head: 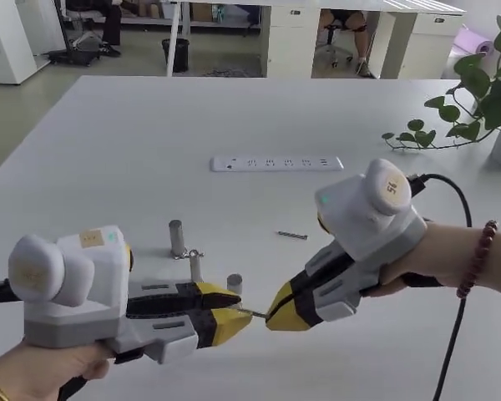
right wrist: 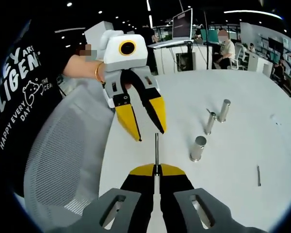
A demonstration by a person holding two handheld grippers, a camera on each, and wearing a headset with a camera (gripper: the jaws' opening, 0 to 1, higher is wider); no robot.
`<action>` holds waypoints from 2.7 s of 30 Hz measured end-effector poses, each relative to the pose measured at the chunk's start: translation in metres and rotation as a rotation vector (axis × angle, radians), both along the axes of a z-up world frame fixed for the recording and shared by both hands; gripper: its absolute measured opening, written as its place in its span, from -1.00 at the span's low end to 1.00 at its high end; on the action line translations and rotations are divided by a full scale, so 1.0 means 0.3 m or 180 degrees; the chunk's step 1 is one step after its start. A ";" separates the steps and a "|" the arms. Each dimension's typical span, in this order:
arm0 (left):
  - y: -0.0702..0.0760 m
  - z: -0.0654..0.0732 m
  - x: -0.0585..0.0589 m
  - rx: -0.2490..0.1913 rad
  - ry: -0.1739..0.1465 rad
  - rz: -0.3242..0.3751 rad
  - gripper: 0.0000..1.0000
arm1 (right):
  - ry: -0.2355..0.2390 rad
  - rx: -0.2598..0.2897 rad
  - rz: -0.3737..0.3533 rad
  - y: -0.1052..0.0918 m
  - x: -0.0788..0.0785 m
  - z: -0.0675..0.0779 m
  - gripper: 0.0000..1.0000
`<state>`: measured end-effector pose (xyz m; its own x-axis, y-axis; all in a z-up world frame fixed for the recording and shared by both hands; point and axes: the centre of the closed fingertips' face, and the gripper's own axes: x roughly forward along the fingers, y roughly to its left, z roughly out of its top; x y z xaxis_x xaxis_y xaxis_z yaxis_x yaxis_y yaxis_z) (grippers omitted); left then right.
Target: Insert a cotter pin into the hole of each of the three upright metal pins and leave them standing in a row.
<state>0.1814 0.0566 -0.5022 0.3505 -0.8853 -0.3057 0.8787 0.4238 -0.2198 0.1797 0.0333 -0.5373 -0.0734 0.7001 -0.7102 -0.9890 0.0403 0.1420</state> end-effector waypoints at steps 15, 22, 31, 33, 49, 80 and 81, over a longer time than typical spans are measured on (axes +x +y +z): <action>0.064 -0.093 0.103 0.0496 -0.0294 0.0661 -0.47 | -0.0163 -0.0308 -0.0211 -0.041 0.103 -0.062 -1.00; 0.070 -0.159 0.145 0.0929 -0.0440 0.0733 -0.46 | -0.0266 -0.0491 -0.0227 -0.057 0.145 -0.098 -1.00; 0.043 -0.210 0.188 0.1112 -0.0489 0.0782 -0.47 | -0.0330 -0.0573 -0.0170 -0.063 0.179 -0.112 -1.00; 0.040 -0.216 0.197 0.1119 -0.0476 0.0807 -0.49 | -0.0348 -0.0579 -0.0141 -0.060 0.184 -0.110 -1.00; 0.031 -0.243 0.224 0.1121 -0.0353 0.0893 -0.70 | -0.0483 -0.0657 0.0010 -0.045 0.211 -0.112 -1.00; 0.011 -0.240 0.240 0.0916 -0.0228 0.0741 -0.78 | -0.0726 -0.0686 0.0436 0.030 0.223 -0.091 -1.00; 0.011 -0.241 0.240 0.0900 -0.0217 0.0769 -0.78 | -0.0712 -0.0688 0.0424 0.034 0.222 -0.091 -1.00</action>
<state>0.2535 0.0598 -0.5745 0.5670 -0.6585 -0.4948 0.7544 0.6563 -0.0089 0.2464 0.0434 -0.5647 0.0202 0.5264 -0.8500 -0.9933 -0.0859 -0.0768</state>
